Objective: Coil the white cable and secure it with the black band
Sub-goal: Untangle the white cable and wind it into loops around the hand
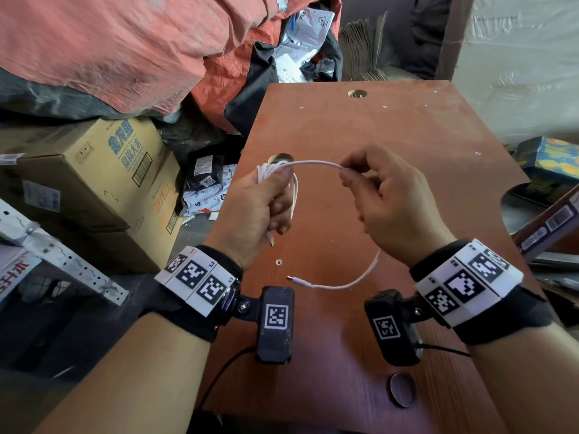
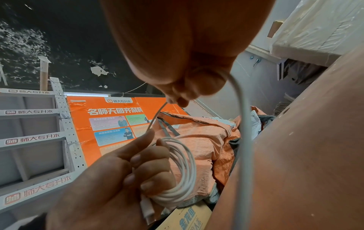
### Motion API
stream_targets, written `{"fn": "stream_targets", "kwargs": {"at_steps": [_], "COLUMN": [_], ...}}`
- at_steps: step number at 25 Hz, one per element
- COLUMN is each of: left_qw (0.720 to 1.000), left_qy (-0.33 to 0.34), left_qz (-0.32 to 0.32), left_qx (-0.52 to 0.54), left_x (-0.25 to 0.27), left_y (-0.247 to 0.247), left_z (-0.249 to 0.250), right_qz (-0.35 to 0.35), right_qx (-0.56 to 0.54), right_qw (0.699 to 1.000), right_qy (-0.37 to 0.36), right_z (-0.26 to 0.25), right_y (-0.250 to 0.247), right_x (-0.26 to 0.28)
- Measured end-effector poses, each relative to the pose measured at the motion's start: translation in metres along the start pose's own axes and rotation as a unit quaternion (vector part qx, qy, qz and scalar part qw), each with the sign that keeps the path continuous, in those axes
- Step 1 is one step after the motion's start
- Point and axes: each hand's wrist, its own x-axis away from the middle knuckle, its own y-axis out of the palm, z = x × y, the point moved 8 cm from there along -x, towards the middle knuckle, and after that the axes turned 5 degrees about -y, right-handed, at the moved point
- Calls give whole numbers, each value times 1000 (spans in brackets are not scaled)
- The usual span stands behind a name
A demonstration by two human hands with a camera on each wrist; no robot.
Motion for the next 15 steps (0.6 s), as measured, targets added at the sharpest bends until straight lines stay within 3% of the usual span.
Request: {"fn": "stream_targets", "kwargs": {"at_steps": [8,15], "left_qw": [999,1000], "left_qy": [5,-3], "left_qz": [-43,-22], "left_qx": [31,-11], "left_x": [3,3], "left_y": [1,-1], "left_z": [5,2], "right_qz": [-4,-7], "right_qx": [30,47], "right_qw": [999,998], "right_qy": [29,49], "right_z": [4,6], "right_y": [-6,-2], "right_x": [2,3]}}
